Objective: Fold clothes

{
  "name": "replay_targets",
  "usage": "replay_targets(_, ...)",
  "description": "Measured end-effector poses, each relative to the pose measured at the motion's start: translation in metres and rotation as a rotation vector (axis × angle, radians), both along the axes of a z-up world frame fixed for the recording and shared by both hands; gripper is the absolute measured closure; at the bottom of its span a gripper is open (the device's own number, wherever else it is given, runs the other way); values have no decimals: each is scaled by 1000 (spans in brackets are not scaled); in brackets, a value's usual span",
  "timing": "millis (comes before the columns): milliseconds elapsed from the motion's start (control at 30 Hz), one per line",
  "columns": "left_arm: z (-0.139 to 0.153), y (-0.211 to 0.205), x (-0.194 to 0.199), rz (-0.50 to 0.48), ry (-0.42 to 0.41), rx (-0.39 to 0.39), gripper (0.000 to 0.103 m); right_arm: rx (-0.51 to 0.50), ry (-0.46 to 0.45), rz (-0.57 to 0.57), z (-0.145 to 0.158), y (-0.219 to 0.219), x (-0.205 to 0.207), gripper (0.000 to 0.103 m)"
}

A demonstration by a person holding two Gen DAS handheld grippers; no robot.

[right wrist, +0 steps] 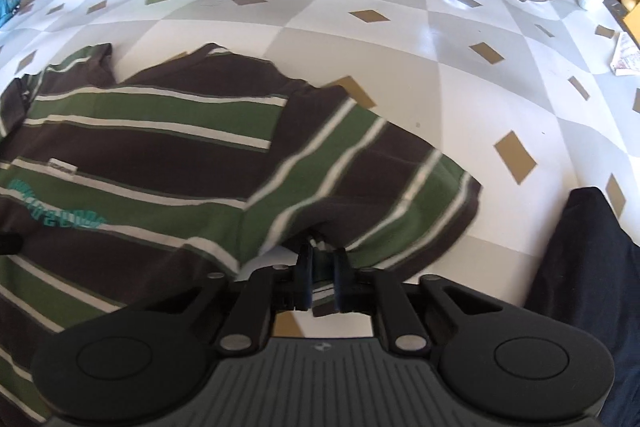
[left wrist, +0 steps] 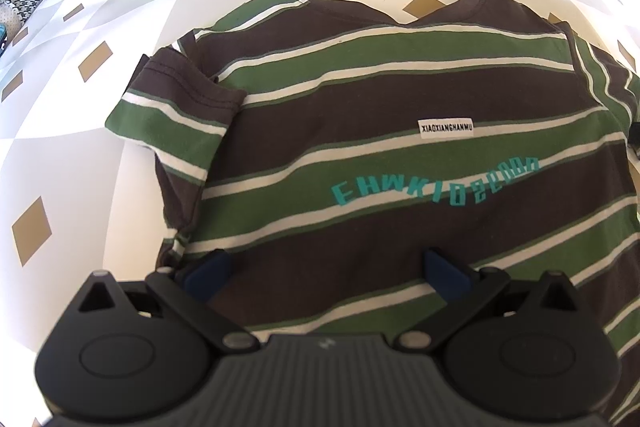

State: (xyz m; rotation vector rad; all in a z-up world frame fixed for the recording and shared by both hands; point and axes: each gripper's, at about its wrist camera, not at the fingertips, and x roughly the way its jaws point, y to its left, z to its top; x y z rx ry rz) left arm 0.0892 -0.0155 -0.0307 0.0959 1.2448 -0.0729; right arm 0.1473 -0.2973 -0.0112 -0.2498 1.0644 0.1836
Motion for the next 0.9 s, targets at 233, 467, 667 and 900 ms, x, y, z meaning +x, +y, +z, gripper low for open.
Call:
replay_targets(233,0,6,-1,7,11,-8,0,-50,43,13,2,-11,-5,96)
replay_targets(467,-1,15,-4,17,15,-18,0,-67,118,22,6,-15,-13,95)
replay_targets(667,-1,20,-6,22,14,-27,0,-69,84,35,20,-6,-20,89)
replay_targets(900,0,17,-10,1,0,-26,0,-5,-51,-12,39,3,-13,77)
